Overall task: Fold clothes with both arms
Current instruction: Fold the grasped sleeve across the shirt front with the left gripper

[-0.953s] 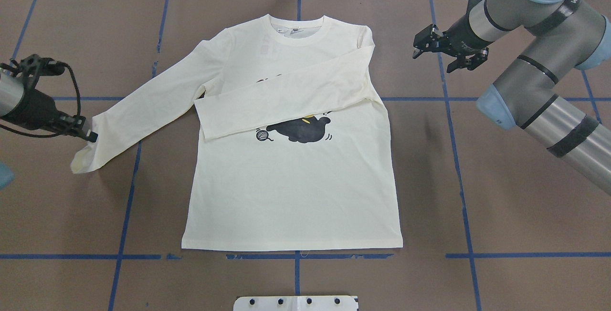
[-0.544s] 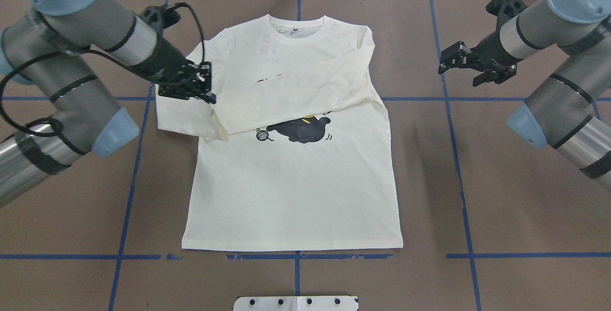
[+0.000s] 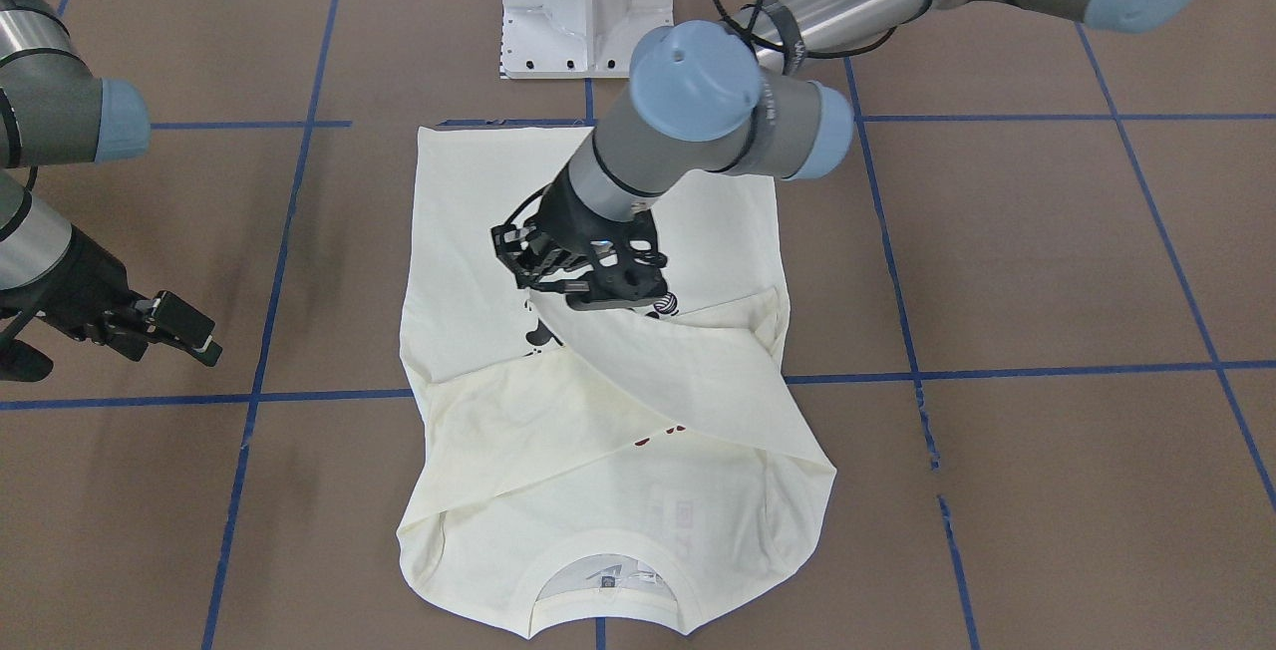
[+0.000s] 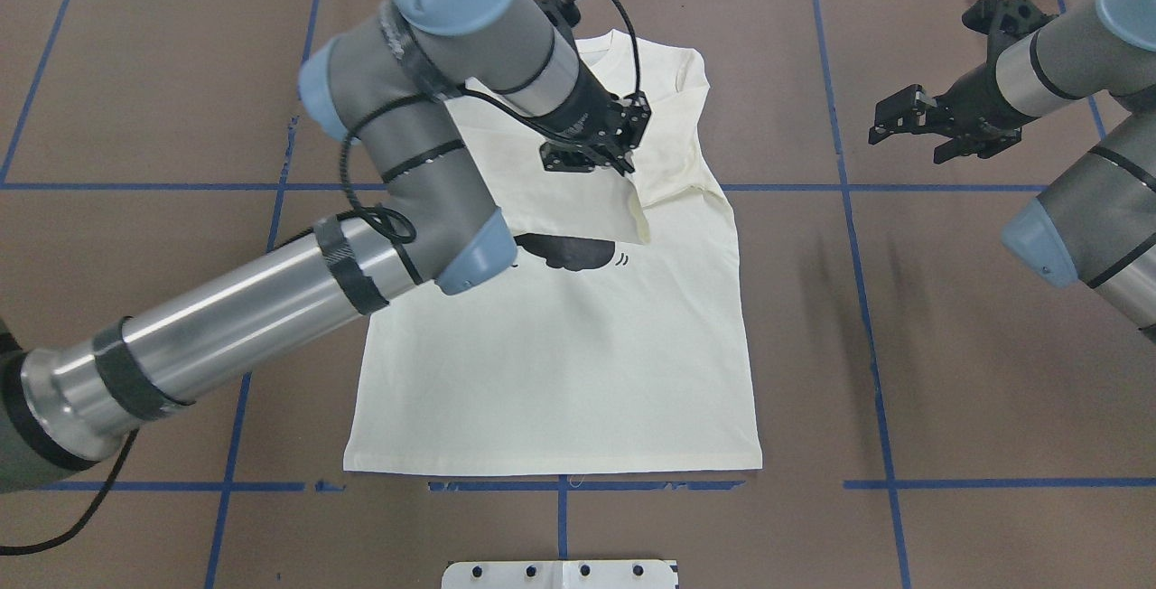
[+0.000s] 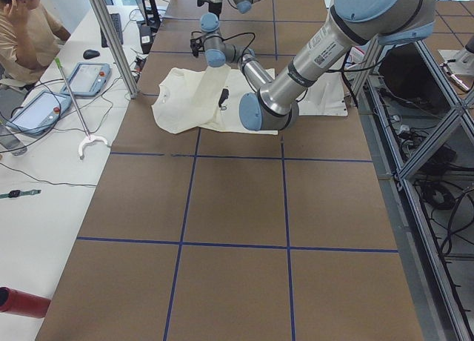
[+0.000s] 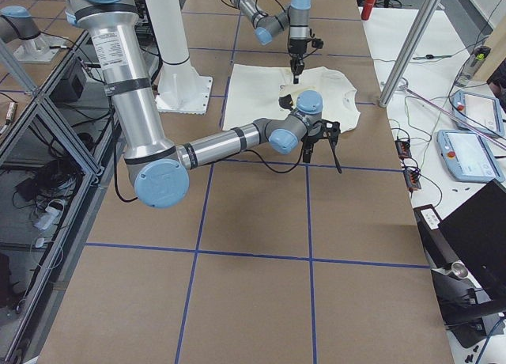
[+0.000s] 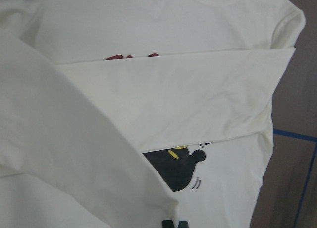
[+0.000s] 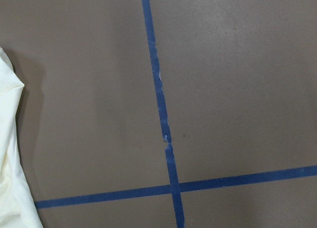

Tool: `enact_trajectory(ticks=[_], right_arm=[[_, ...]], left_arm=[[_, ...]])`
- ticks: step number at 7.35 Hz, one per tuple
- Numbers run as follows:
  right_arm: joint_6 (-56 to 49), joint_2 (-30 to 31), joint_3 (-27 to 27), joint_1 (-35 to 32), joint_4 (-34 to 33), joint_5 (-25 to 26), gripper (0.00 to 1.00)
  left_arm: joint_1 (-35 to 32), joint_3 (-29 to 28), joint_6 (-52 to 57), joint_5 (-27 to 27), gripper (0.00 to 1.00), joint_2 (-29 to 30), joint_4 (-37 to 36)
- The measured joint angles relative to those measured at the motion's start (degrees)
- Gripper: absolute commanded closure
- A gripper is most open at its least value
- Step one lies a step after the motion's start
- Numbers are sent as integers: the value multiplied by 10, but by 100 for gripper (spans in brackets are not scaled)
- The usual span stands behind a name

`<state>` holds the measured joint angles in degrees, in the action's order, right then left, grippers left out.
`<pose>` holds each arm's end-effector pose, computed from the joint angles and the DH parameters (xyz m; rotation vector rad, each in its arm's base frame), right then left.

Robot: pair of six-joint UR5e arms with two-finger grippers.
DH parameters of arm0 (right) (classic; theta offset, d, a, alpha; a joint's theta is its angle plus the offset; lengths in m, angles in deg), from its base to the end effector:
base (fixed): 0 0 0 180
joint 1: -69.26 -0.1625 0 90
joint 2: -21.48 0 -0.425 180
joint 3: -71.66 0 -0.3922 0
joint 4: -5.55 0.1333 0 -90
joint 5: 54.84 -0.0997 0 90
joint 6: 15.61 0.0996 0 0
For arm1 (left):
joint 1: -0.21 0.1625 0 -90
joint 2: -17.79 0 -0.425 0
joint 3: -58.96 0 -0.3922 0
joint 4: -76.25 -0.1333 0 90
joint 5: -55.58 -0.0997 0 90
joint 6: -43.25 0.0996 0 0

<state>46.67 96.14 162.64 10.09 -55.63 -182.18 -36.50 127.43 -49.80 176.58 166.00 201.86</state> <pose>-0.2527 -0.5657 0.4473 0.0740 -0.9754 0.2480 0.5822 -0.5364 0.0831 -0.0906 1.3080 -0.2510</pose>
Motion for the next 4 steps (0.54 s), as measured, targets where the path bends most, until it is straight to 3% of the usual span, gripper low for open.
enact_trajectory(ticks=[1, 3, 4], right_arm=[[0, -1, -1, 0, 0, 0, 0], [2, -3, -2, 0, 0, -1, 0], [2, -3, -3, 0, 0, -1, 0]], left_arm=[[27, -40, -23, -39, 100, 16, 46], [50, -77, -57, -69, 54, 43, 77], [56, -89, -66, -83, 42, 55, 85]])
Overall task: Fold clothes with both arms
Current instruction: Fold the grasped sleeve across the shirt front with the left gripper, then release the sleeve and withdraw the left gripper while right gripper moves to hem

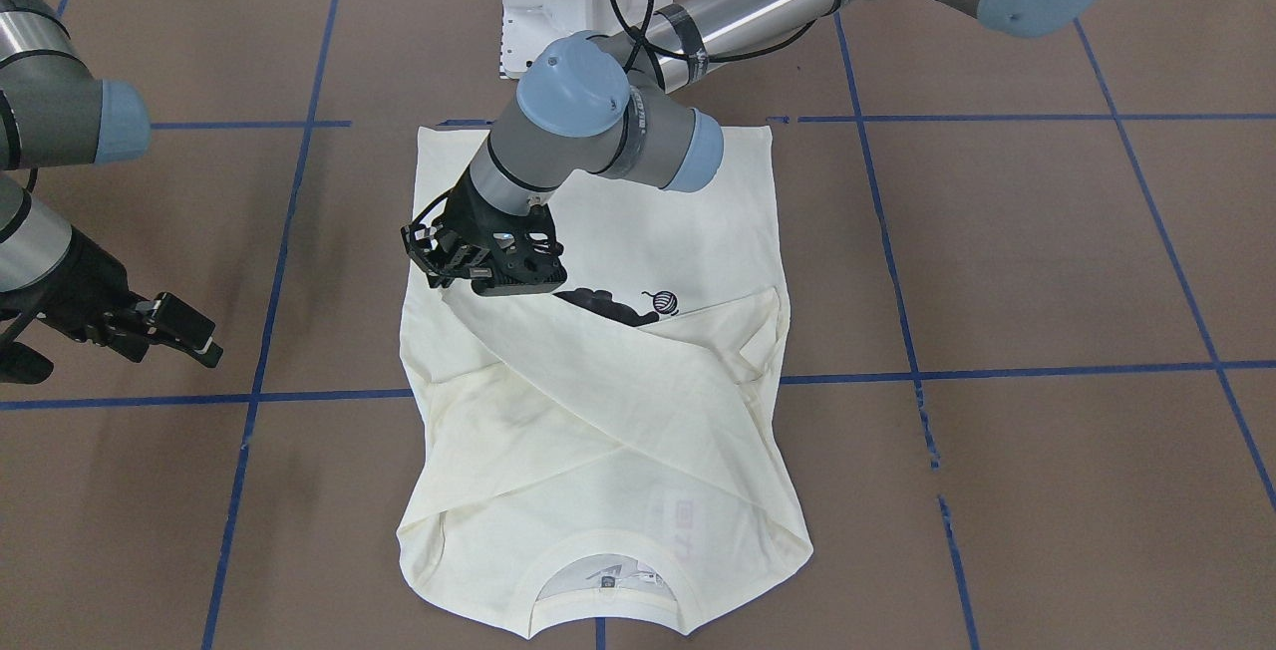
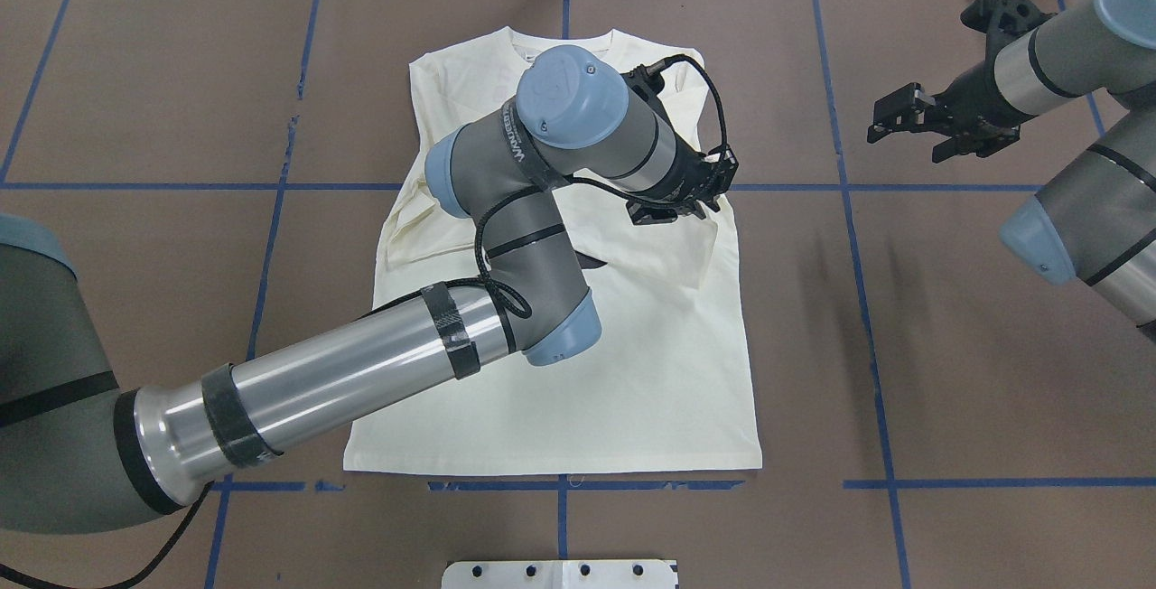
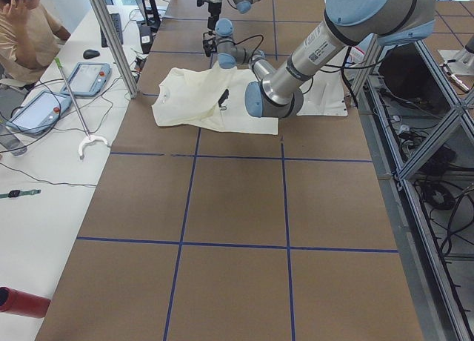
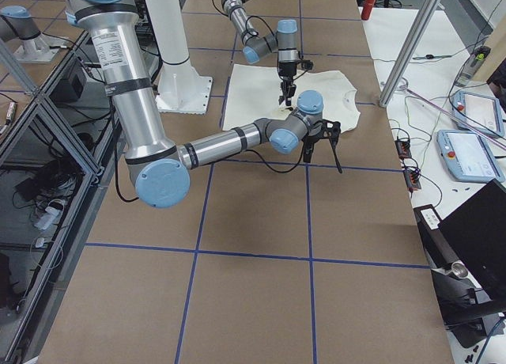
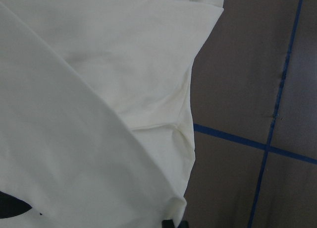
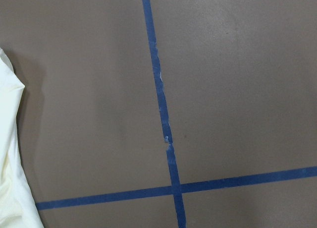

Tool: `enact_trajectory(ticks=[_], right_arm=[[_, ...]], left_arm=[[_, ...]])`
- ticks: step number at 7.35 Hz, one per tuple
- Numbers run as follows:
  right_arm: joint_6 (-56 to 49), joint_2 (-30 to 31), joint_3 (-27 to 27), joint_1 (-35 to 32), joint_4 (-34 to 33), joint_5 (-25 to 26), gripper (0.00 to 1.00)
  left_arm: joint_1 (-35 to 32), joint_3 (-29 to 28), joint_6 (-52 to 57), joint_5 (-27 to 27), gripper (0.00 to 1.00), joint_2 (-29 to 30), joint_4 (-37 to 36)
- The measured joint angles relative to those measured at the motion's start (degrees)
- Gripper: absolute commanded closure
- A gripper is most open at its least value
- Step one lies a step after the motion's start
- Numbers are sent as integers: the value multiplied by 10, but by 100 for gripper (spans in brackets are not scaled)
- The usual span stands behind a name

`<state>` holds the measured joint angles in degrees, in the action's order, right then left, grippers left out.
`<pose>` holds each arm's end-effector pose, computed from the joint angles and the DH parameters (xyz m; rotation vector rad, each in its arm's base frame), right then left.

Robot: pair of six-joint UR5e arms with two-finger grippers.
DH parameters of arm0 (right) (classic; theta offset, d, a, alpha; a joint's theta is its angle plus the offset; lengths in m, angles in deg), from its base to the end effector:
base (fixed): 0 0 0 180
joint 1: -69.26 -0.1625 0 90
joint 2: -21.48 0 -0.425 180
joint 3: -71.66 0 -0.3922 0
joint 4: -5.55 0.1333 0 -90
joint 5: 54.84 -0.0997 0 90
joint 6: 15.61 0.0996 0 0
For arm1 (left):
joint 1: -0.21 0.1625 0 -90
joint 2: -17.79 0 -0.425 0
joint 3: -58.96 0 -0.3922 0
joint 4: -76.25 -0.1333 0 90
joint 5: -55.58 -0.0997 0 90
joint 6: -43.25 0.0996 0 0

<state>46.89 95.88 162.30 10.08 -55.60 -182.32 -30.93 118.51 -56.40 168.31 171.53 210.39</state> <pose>-0.2538 -0.5673 0.4474 0.0697 -0.9765 0.2510 0.6531 -0.5054 0.0580 -0.0800 1.3740 -0.3289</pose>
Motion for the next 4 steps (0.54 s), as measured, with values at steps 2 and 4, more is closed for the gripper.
enact_trajectory(ticks=[2, 4], right_arm=[[2, -1, -2, 1, 13, 0, 0], [38, -4, 7, 19, 25, 8, 0]], left_arm=[[1, -3, -5, -15, 41, -1, 24], [-27, 63, 9, -14, 42, -73, 29]])
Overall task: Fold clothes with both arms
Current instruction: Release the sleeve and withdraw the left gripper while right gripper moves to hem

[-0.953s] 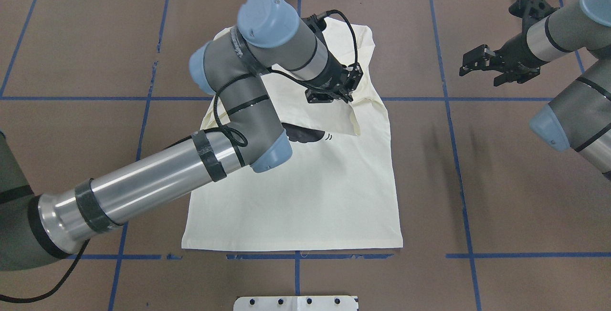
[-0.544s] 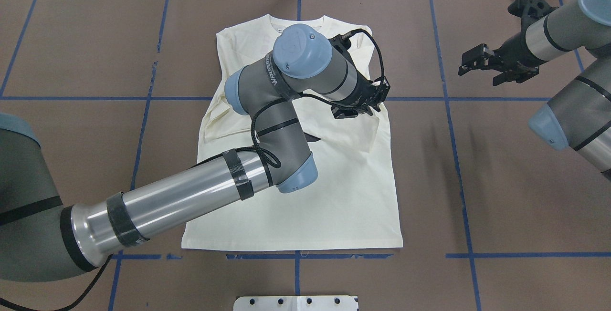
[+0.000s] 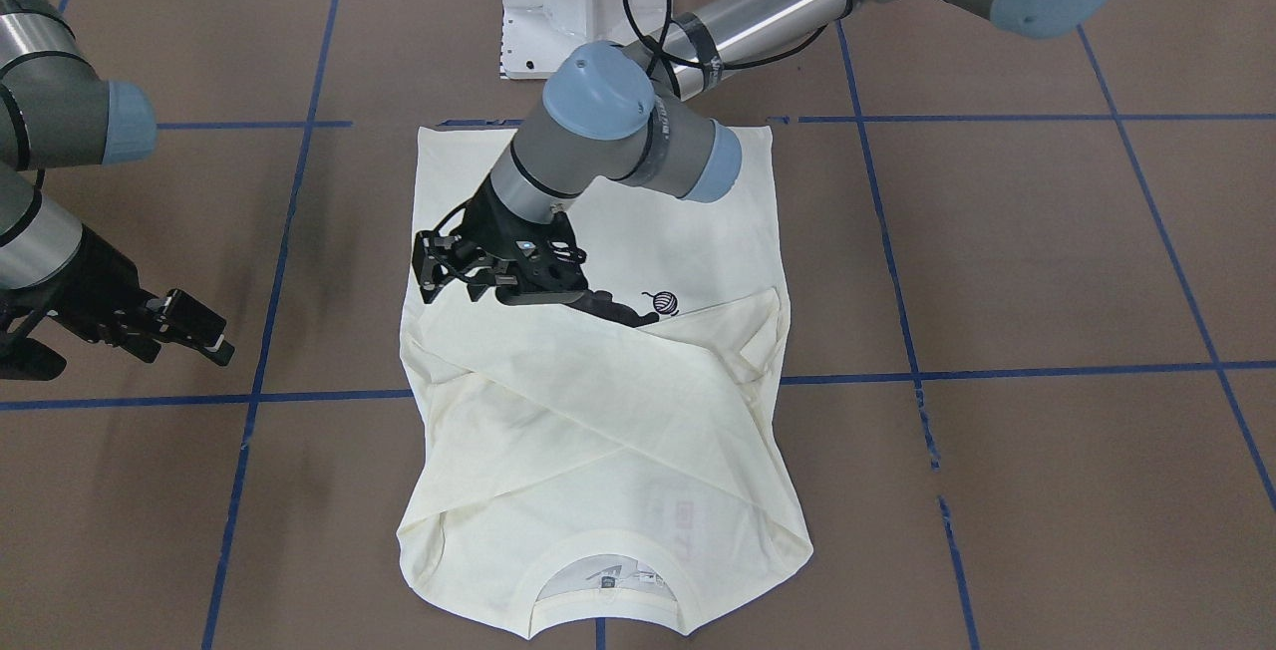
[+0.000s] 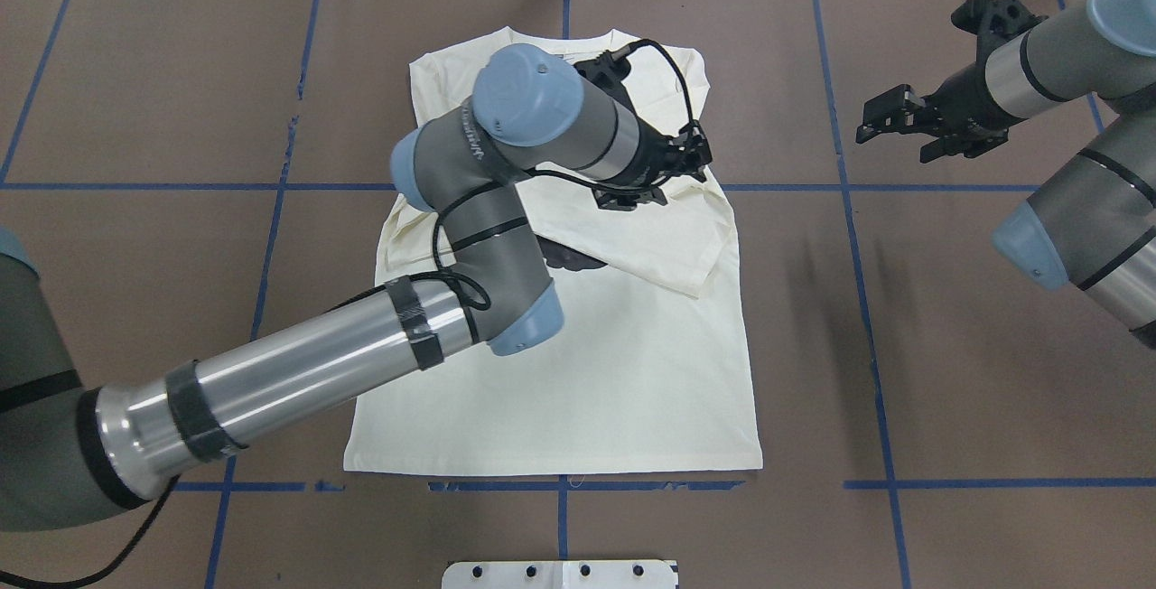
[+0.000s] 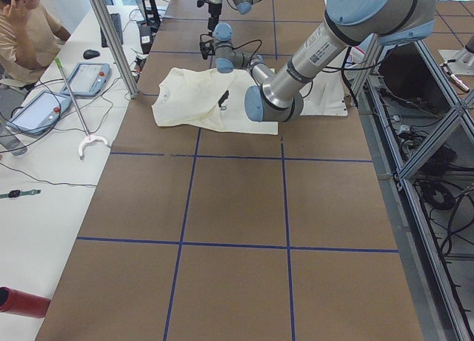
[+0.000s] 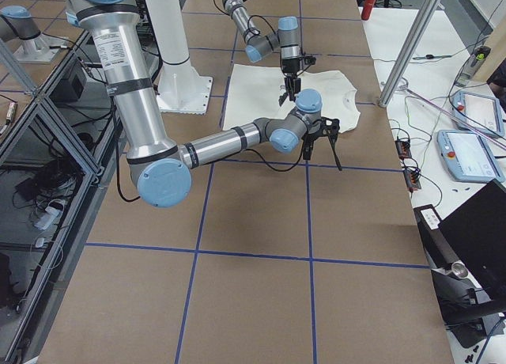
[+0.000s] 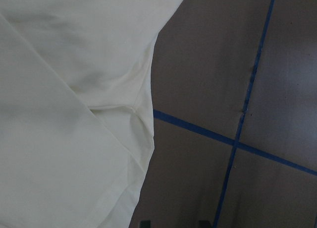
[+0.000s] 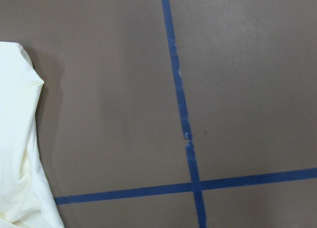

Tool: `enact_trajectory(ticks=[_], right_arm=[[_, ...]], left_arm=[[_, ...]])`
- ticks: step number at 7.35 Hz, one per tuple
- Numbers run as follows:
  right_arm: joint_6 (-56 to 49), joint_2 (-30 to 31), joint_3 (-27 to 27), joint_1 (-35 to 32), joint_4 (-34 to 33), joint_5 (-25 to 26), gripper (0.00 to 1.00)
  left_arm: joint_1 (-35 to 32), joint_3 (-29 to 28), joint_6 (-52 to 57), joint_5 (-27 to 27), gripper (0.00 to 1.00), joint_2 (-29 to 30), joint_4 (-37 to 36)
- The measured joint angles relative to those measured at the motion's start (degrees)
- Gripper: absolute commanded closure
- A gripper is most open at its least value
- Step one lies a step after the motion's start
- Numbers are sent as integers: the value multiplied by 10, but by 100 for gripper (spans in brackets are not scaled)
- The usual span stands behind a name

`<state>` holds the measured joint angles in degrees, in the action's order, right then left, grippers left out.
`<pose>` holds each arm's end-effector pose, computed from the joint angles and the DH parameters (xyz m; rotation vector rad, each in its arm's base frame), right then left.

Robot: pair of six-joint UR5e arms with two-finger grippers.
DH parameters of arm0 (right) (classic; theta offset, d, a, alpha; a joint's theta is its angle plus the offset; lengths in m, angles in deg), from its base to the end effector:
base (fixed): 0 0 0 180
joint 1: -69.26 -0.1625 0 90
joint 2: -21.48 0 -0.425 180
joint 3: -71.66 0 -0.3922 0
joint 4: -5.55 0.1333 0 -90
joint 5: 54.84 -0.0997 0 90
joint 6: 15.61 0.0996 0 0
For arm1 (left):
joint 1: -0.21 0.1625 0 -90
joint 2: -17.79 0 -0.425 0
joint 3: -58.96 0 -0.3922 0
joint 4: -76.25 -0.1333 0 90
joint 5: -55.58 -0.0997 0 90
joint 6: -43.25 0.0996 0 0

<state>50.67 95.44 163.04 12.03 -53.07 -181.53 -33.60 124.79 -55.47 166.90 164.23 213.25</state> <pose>-0.2721 -0.5591 0.4311 0.0764 -1.0147 0.2612 0.6069 -0.5233 0.1074 -0.0063 1.4059 -0.3598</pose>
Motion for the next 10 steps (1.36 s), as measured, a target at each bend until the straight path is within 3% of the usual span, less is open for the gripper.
enact_trajectory(ticks=[1, 3, 5, 7, 8, 10], right_arm=[[63, -1, 21, 30, 4, 24, 0], [211, 11, 95, 140, 6, 141, 1], [326, 78, 191, 281, -1, 254, 4], [424, 119, 270, 456, -63, 425, 12], [461, 124, 292, 509, -107, 480, 14], [496, 127, 302, 549, -151, 529, 17]], left_arm=[[-16, 66, 30, 5, 42, -63, -5], [-50, 185, 103, 30, 42, -173, -37], [-68, 279, 167, 46, 43, -263, -73], [-70, 322, 182, 64, 42, -319, -83], [-69, 326, 181, 67, 39, -330, -84], [-68, 333, 178, 68, 39, -337, -83]])
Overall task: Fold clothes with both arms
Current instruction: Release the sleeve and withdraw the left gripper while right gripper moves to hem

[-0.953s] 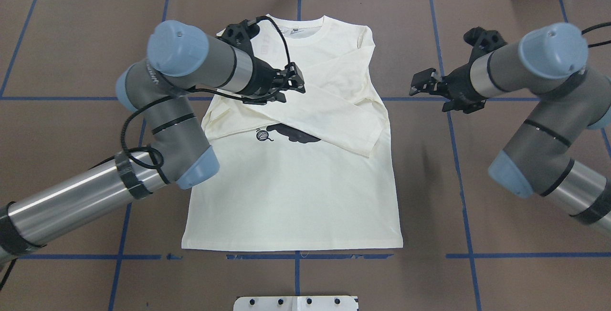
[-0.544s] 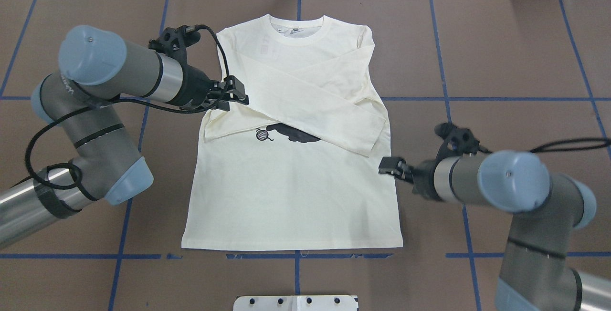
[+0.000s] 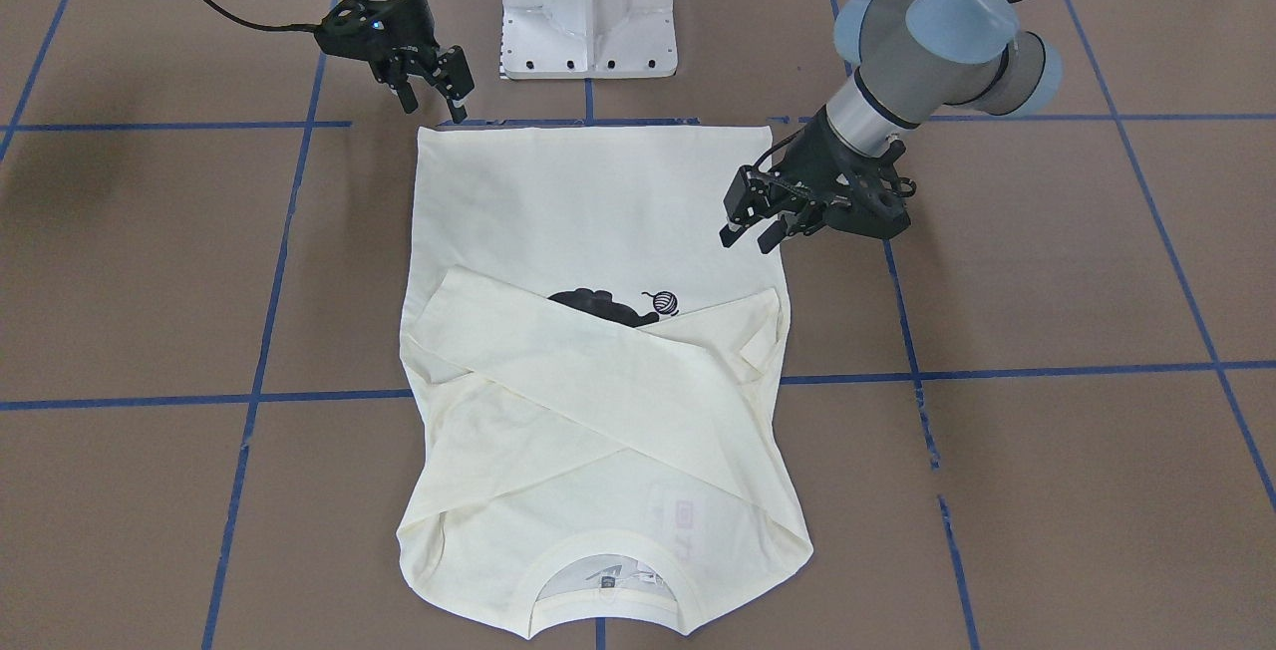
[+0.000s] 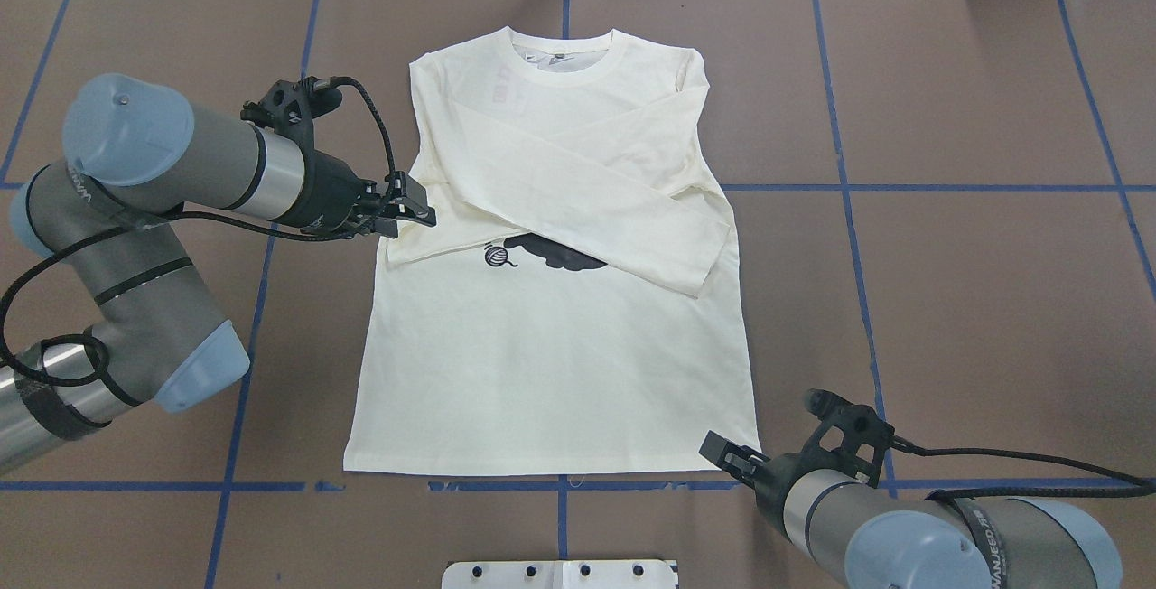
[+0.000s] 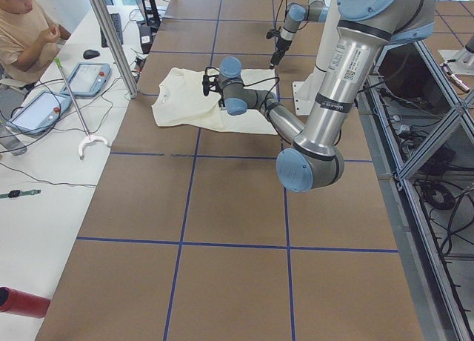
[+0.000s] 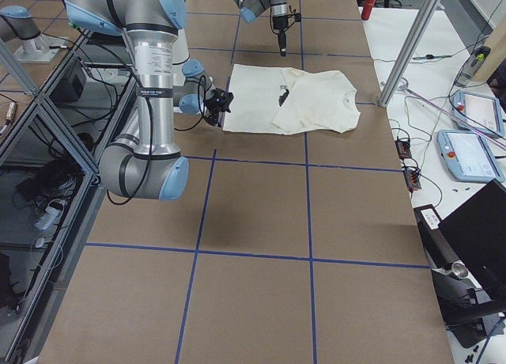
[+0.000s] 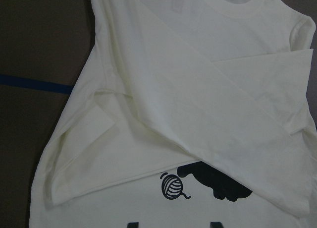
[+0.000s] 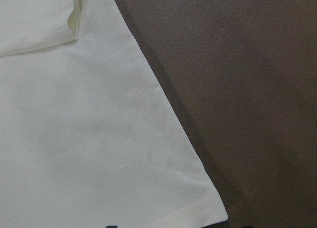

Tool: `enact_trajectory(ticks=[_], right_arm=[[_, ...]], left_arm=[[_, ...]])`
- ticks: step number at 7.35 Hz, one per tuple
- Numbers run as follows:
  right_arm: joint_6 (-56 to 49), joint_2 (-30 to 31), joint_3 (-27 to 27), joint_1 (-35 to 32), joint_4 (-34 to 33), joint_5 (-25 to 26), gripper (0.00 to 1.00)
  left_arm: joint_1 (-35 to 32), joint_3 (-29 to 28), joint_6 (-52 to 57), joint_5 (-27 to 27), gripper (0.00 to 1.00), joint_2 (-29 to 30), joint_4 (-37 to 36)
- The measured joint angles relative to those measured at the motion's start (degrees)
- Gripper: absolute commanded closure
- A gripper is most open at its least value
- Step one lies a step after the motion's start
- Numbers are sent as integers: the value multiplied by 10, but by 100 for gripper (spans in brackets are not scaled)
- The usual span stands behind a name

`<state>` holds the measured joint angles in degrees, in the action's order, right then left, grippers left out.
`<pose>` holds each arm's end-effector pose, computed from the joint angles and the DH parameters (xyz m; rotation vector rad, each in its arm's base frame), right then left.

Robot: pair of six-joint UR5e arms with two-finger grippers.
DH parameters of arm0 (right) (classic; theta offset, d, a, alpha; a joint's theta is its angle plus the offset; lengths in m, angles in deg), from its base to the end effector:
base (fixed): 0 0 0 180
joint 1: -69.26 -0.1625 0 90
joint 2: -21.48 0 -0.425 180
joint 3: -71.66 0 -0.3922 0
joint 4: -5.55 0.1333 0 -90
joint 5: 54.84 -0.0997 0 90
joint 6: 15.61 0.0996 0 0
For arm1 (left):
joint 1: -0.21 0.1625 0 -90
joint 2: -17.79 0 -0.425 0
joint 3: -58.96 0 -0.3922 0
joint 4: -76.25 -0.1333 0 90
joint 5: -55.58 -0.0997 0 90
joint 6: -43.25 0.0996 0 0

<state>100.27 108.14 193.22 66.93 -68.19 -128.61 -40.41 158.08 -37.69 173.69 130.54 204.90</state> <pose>-0.4765 -0.1807 0.3447 0.0788 -0.9358 0.5826 0.4094 -0.4650 0.2827 0.1186 1.2686 -0.1726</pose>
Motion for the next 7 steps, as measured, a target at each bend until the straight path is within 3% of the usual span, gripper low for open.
enact_trajectory(ticks=[4, 6, 7], right_arm=[[1, -5, -30, -5, -9, 9, 21], [1, -6, -37, -7, -9, 9, 58], [1, -7, -40, -7, -8, 9, 89]], left_arm=[[1, 2, -1, -3, 35, -6, 0], [2, 2, -1, -3, 34, -7, 0], [2, 2, -1, -3, 34, -7, 0]])
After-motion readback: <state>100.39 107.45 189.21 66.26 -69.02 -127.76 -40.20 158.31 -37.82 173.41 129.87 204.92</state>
